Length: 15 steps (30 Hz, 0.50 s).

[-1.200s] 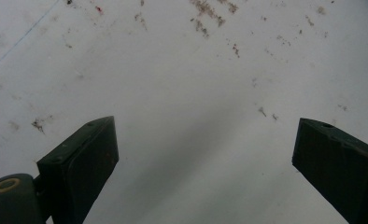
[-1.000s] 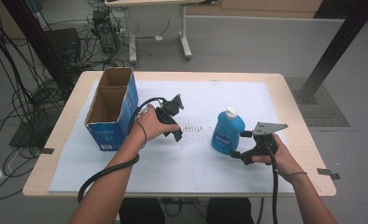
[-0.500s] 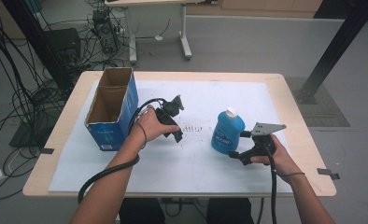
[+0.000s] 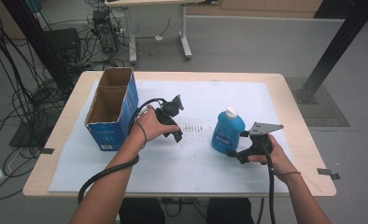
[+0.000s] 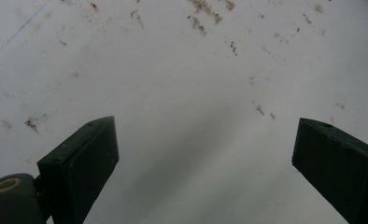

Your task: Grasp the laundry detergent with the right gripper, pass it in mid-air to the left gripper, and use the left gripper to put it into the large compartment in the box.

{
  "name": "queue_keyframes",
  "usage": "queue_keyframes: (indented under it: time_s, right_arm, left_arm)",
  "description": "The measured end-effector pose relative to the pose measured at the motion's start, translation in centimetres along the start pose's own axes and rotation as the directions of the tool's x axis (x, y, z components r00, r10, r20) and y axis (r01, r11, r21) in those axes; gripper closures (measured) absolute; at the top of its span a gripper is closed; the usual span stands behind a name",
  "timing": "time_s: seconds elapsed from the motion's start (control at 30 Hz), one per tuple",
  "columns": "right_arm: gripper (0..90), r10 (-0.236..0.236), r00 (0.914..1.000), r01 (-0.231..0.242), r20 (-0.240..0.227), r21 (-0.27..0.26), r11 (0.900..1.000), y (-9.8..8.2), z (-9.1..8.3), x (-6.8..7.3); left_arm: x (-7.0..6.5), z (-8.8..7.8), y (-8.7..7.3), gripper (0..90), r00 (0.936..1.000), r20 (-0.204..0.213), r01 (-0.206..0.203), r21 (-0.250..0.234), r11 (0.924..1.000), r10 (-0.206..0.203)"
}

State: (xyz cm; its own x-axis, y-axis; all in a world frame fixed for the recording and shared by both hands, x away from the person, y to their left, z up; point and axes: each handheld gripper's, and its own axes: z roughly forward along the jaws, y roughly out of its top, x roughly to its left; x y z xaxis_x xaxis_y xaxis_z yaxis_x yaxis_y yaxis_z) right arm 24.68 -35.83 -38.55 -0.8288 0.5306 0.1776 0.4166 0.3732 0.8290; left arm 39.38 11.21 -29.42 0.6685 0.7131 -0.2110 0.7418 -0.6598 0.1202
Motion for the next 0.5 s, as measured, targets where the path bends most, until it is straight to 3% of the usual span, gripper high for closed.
queue_keyframes:
  time_s: [0.5]
  right_arm:
    - [2.4,0.001,1.0,-0.002,-0.006,-0.022,1.0,-0.16,0.91,0.05]
  left_arm:
    - [0.15,0.02,-0.19,7.6,1.0,0.0,0.005,0.001,1.0,-0.005]
